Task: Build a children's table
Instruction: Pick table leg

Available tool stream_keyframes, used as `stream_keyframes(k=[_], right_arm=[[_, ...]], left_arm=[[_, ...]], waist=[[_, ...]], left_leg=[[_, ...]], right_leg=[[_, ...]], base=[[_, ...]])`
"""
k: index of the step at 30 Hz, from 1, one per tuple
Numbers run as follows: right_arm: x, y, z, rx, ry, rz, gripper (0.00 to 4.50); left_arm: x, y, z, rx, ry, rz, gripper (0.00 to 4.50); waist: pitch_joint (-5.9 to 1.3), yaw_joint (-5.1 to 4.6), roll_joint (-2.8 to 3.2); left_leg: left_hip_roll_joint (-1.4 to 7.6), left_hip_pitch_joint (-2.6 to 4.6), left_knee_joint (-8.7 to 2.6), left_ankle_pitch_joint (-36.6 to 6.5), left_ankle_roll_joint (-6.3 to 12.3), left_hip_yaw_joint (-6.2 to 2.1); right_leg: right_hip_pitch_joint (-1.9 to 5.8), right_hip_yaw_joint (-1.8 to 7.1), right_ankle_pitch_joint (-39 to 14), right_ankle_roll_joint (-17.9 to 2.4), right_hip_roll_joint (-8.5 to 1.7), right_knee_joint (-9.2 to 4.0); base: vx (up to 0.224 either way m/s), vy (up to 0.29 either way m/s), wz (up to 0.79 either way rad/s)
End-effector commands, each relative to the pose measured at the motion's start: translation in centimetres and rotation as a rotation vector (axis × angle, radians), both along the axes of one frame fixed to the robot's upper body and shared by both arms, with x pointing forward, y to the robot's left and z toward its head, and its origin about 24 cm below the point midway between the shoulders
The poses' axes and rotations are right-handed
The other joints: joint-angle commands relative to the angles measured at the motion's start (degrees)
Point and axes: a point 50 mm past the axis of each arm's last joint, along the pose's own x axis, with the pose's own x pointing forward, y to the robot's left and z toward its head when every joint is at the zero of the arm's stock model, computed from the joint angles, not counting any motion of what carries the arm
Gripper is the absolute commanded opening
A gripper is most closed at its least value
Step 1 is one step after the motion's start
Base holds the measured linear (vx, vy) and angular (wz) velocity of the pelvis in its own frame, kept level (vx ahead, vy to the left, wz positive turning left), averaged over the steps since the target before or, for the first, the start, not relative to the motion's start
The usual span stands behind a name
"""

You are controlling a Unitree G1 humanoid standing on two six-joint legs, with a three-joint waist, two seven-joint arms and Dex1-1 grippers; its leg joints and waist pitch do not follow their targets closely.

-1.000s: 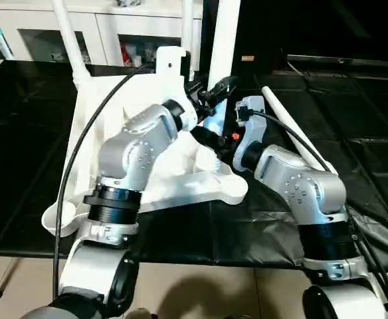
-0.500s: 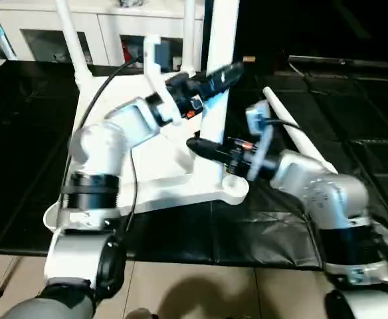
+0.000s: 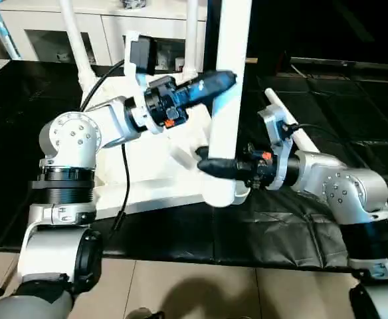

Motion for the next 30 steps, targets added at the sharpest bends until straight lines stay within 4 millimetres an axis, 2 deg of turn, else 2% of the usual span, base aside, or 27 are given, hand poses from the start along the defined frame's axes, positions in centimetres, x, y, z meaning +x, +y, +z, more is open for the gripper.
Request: stream_keyframes(k=[1,4,5,6,11,21,22,23,25,26,27,30], right_arm=[[0.6,-0.5,0.0,-0.033,0.007,-0.029,1.94],[0.7,-0.5,0.0,-0.037,0.006,-0.026,1.94],[0.7,-0.5,0.0,-0.042,0.005,-0.025,1.94],[0.7,-0.5,0.0,-0.042,0.005,-0.025,1.94],[0.9,-0.7,-0.1,-0.057,0.004,-0.031,1.94],[2.0,-1.1,-0.5,-0.098,-0.031,-0.131,1.94],[2.1,-1.1,-0.5,-0.096,-0.026,-0.136,2.5],[2.4,-1.2,-0.5,-0.094,-0.025,-0.168,2.64],[3.2,-1.5,-0.2,-0.084,-0.041,-0.245,2.7],[3.6,-1.6,0.0,-0.08,-0.059,-0.286,2.98],[3.8,-1.6,0.2,-0.079,-0.071,-0.309,3.07],[3.8,-1.7,0.7,-0.045,-0.077,-0.32,3.17]], left_arm=[[-0.6,-1.2,0.5,-0.002,-0.03,-0.099,2.61],[-0.5,-1.2,0.4,0.009,-0.029,-0.089,2.56],[-0.5,-1.2,0.4,0.011,-0.028,-0.091,2.46],[-0.5,-1.2,0.4,0.011,-0.028,-0.091,2.2],[-0.5,-1.4,0.0,0.043,-0.038,-0.082,1.92],[0.4,-0.9,-0.3,0.04,-0.037,-0.009,1.84],[0.4,-0.9,-0.4,0.04,-0.037,-0.002,1.84],[0.7,-0.6,-0.4,0.041,-0.037,0.028,1.84],[1.4,-0.2,-0.4,0.049,-0.036,0.094,1.84],[1.7,0.1,-0.4,0.059,-0.037,0.127,1.84],[1.9,0.2,-0.4,0.065,-0.037,0.145,1.84],[2.7,0.7,-0.6,0.128,-0.05,0.251,1.84]], waist=[[-4.8,0.12,0.22],[-4.85,0.2,0.27],[-4.85,0.21,0.45],[-4.84,0.18,0.39],[-4.88,0.2,0.42],[-4.88,0.16,0.46],[-4.9,0.11,0.41],[-4.89,0.13,0.45],[-4.9,0.01,0.47],[-4.87,-0.02,0.45],[-4.91,-0.05,0.52],[-5.04,-0.04,0.62]], left_leg=[[0.48,0.89,-3.41,-7.66,0.32,0.15],[0.55,0.93,-3.42,-7.75,0.26,0.09],[0.56,0.91,-3.42,-7.6,0.23,0.05],[0.54,0.88,-3.41,-7.65,0.25,0.09],[0.55,0.92,-3.4,-7.81,0.26,0.06],[0.46,0.87,-3.32,-7.91,0.27,0.09],[0.44,0.88,-3.34,-8.1,0.27,0.09],[0.52,0.9,-3.36,-8.18,0.27,0.05],[0.47,0.98,-3.36,-8.14,-0.16,0.09],[0.39,0.93,-3.38,-8.25,-0.51,0.04],[0.43,1.03,-3.38,-8.29,-0.62,0.07],[0.45,0.98,-3.37,-7.6,-0.42,0.01]], right_leg=[[4.04,2.04,-7.43,-13.3,-2.77,-3.4],[4.1,2.05,-7.5,-13.21,-2.83,-3.36],[4.09,2.02,-7.04,-13.39,-2.82,-3.28],[4.1,2.02,-6.94,-13.46,-2.8,-3.34],[4.12,2.01,-6.7,-13.73,-2.79,-3.3],[4.11,1.96,-7.24,-13.61,-2.79,-3.36],[4.12,1.93,-7.42,-13.64,-2.75,-3.37],[4.12,1.94,-7.4,-13.68,-2.79,-3.42],[3.93,1.96,-7.73,-13.42,-2.8,-3.5],[3.98,1.96,-8.27,-13.03,-2.81,-3.46],[3.98,1.97,-8.14,-12.93,-2.8,-3.42],[4.13,1.97,-6.37,-13.13,-2.74,-3.25]], base=[[0.0,0.0,0.0],[0.0,0.0,0.0],[0.0,0.0,0.0],[0.0,0.0,0.0],[0.0,0.0,0.0],[0.0,0.0,0.0],[0.0,0.0,0.0],[0.0,0.0,0.0],[0.0,0.0,0.0],[0.0,0.0,0.0],[0.0,0.0,0.0],[0.0,0.0,0.0]])
